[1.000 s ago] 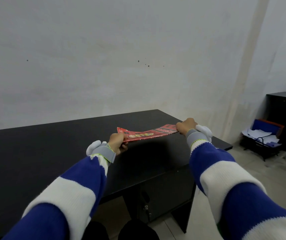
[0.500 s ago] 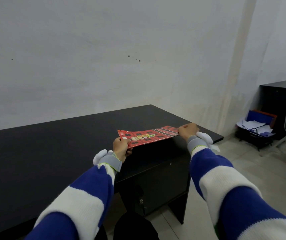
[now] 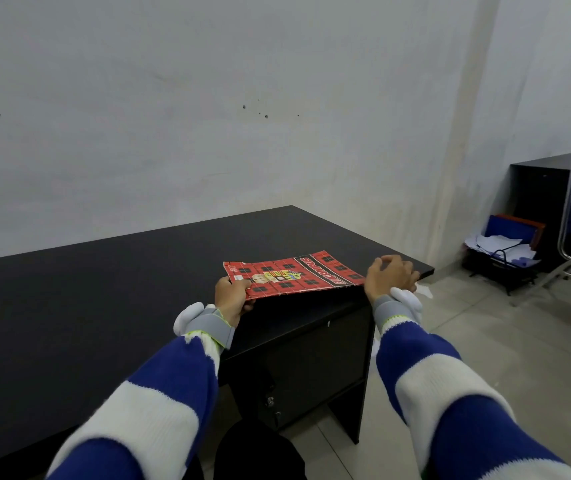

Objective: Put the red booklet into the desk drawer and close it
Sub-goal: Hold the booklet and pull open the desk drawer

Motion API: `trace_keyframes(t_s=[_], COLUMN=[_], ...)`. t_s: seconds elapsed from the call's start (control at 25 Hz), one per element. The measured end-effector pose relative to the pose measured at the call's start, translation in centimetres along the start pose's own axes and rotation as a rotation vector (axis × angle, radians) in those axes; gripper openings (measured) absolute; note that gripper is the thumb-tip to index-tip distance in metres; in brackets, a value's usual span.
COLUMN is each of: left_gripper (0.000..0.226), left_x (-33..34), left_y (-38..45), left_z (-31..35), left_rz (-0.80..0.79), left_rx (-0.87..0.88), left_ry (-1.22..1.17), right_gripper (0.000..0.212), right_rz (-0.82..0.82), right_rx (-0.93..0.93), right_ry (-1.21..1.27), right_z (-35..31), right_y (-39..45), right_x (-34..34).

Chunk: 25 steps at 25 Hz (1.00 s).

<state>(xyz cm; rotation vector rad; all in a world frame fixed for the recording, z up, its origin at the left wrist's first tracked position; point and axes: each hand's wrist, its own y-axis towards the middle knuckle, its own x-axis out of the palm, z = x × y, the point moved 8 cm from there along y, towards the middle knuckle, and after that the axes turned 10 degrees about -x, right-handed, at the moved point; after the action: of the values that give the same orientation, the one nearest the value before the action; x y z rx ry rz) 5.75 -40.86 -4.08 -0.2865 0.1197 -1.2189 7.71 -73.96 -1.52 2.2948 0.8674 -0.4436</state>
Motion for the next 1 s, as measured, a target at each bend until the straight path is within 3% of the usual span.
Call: trace_keyframes(t_s=[0.2, 0.32, 0.52, 0.8, 1.0], left_gripper=[0.017, 0.023, 0.011, 0.013, 0.017], left_x=[0.0, -0.2, -0.2, -0.1, -0.3], left_y=[0.1, 0.2, 0.1, 0.0, -0.3], left_z=[-0.1, -0.1, -0.1, 0.1, 0.0], left_rz=[0.018, 0.034, 0.055, 0.051, 0.047], left_rx=[0.023, 0.032, 0.044, 0.045, 0.039], left_ry=[0.021, 0.036, 0.049, 0.042, 0.045], right_gripper=[0.035, 0.042, 0.046, 0.039, 0.039], right_rz=[0.152, 0.258, 0.316, 0.204, -0.054], right_rx=[0.141, 0.11, 0.244, 0.57, 0.649], right_ry=[0.208, 0.316, 0.466, 0.641, 0.658], right_z=[3.4, 3.7, 5.2, 6.4, 6.7], right_y=[-1.2, -2.5, -4.5, -6.6, -7.4], right_x=[-0.2, 0.2, 2.0, 5.1, 7.1])
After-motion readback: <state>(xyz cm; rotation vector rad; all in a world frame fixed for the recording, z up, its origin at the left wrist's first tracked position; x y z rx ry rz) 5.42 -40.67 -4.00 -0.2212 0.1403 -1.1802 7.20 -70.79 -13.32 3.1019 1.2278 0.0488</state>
